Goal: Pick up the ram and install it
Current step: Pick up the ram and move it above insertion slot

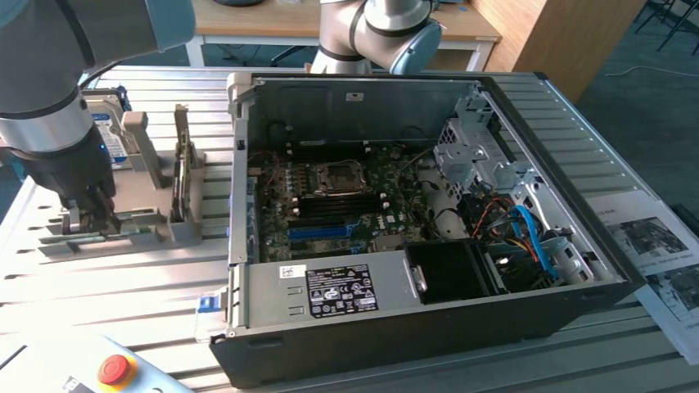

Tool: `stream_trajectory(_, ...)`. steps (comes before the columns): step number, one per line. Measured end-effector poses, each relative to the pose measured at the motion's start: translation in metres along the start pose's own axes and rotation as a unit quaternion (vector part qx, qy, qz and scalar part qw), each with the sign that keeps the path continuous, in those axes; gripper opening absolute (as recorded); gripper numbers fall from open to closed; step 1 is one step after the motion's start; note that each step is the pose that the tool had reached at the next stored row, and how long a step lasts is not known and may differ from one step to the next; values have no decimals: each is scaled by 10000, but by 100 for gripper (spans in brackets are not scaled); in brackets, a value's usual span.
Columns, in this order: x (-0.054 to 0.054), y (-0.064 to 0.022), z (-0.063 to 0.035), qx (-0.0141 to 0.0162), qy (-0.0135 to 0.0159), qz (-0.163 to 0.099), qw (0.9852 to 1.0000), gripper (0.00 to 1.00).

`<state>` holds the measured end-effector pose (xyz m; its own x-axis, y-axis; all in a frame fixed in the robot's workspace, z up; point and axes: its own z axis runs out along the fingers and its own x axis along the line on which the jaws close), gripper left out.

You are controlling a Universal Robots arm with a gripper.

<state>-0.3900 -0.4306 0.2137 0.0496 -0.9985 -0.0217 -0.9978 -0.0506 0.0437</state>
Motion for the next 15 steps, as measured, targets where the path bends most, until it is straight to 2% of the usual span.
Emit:
stream_trajectory(9, -5, 10, -236, 0, 0, 0, 10000, 11)
stream_trajectory(15, -10, 19, -433, 0, 0, 0, 10000, 11)
